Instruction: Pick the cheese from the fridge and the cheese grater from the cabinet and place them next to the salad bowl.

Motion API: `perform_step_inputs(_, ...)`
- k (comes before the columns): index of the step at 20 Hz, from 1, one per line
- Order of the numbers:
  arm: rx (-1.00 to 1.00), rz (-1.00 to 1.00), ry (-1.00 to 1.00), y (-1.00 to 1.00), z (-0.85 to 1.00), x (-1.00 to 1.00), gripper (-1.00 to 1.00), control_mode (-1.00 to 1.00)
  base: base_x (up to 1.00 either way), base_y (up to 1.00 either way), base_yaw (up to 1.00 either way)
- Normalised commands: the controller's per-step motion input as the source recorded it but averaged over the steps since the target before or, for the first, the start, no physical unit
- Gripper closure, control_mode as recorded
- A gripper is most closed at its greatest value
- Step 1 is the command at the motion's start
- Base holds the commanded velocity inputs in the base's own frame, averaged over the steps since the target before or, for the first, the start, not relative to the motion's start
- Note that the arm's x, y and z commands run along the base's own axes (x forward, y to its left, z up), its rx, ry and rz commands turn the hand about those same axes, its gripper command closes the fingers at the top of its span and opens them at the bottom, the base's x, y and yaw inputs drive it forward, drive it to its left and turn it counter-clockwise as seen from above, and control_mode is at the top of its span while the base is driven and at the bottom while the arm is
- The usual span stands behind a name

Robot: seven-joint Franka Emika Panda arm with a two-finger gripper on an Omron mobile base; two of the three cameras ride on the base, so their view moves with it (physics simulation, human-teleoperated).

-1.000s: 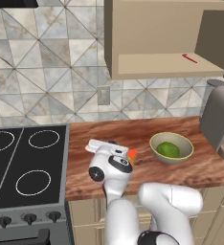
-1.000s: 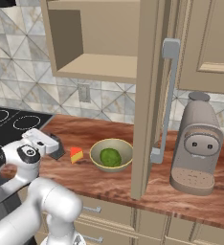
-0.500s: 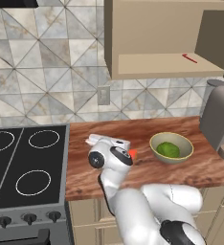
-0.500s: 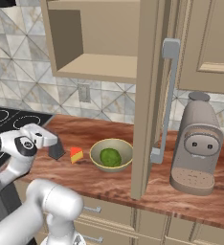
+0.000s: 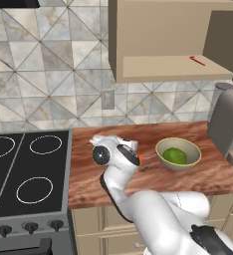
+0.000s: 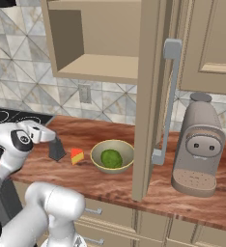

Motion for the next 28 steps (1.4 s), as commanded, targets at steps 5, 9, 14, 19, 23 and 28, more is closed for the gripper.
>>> perform_step_inputs(5, 0.00, 0.00, 0.08, -0.06, 0.32, -0.10, -1.00, -1.00, 0.00, 0.00, 0.00)
perform_step_inputs(9, 0.00, 0.00, 0.12, -0.17, 0.31, -0.16, -1.00, -1.00, 0.00, 0.00, 0.00)
perform_step_inputs(14, 0.00, 0.00, 0.07, -0.24, 0.29, -0.27, -1.00, -1.00, 0.00, 0.00, 0.00)
perform_step_inputs(19, 0.00, 0.00, 0.03, -0.25, 0.23, -0.32, -1.00, -1.00, 0.00, 0.00, 0.00)
perform_step_inputs(23, 0.00, 0.00, 0.00, -0.32, 0.16, -0.35, -1.00, -1.00, 0.00, 0.00, 0.00)
perform_step_inputs(28, 0.00, 0.00, 0.03, -0.35, 0.18, -0.32, -1.00, -1.00, 0.00, 0.00, 0.00)
